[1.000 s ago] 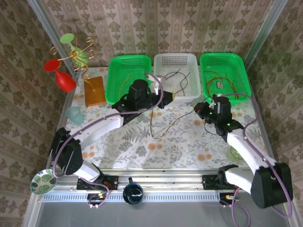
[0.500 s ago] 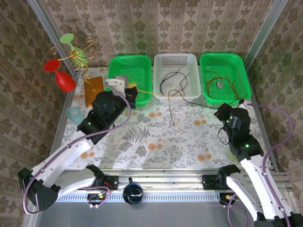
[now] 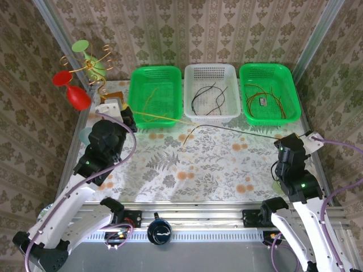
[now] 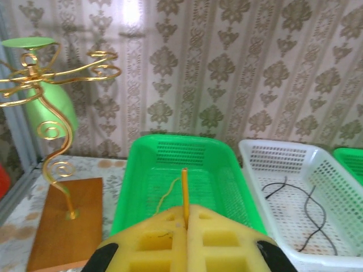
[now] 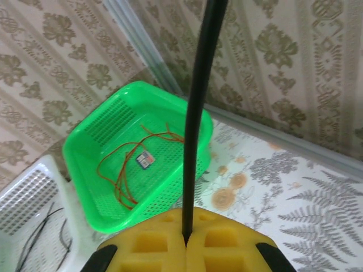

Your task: Untangle the cables

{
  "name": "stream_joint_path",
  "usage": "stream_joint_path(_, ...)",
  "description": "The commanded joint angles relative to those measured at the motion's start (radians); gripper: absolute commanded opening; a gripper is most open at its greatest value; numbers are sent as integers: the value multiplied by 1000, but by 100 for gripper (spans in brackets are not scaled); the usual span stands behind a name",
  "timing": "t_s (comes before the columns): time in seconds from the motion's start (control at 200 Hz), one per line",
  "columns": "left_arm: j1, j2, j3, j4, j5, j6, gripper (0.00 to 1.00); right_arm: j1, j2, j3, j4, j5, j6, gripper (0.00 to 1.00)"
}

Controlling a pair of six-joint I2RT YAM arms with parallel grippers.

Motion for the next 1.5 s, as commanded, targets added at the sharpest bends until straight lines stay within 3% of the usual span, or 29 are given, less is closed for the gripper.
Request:
stream_joint_path(0.0, 36, -19, 2, -72, -51, 20, 0, -7, -11, 36, -67, 187, 0, 0)
stream_joint_path(0.22, 101, -49, -10, -132, -54, -13, 0, -7, -13, 53, -105, 329, -28, 0)
stream_joint_path(0.33, 182, -51, -6, -182, -34, -30, 0, -8, -18, 53, -106, 390, -49, 0)
stream_joint_path(0.675, 303, -76, -37, -221, 77, -110, 0, -19, -33, 35, -101, 438, -90, 0)
stream_joint_path(1.205, 386, -97, -51, -254, 104, -144, 0, -52, -48, 5, -105, 509, -135, 0)
stream_joint_path(1.495, 409, -138, -91, -276, -3, -205, 0, -66, -37, -3, -141, 555, -132, 0)
